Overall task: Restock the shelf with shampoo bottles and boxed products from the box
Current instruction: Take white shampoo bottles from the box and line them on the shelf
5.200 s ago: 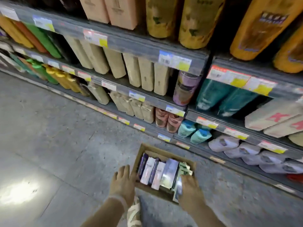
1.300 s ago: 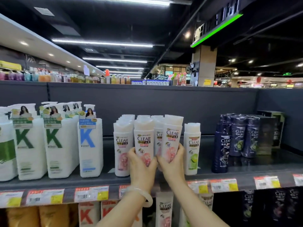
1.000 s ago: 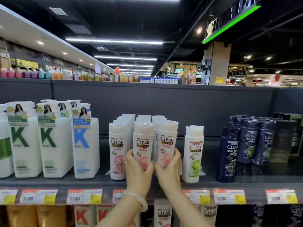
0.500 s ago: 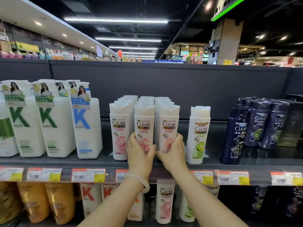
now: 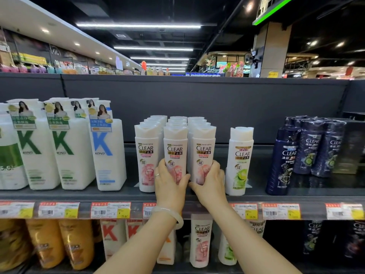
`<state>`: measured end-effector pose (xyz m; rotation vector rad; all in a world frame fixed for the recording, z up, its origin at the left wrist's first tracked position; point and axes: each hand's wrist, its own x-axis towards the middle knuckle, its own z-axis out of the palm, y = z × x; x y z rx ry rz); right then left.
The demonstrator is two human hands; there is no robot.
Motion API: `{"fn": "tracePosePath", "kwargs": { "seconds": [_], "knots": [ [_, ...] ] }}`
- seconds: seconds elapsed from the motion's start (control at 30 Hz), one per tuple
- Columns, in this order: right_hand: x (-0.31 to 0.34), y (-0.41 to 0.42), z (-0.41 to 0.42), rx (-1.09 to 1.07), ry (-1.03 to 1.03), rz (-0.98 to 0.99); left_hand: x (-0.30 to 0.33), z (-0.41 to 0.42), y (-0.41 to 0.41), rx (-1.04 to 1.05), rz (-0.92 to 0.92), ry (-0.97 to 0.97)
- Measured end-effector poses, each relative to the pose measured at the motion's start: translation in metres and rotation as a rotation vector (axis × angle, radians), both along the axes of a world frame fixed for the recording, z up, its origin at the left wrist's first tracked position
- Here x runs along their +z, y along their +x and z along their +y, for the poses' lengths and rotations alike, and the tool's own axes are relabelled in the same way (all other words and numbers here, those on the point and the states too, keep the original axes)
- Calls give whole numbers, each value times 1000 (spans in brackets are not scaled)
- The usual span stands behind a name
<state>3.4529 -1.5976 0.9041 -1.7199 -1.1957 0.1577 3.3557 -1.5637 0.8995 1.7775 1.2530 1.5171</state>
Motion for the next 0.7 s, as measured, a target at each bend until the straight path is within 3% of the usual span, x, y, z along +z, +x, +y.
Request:
{"fn": "tracePosePath", "kwargs": {
  "seconds": [0.23, 0.7],
  "knots": [
    [-5, -5, -2, -52, 25, -36, -10, -15, -3, 76, 128, -5],
    [-6, -3, 2, -49, 9, -53, -15, -14, 0, 86, 120, -39]
  ]
}}
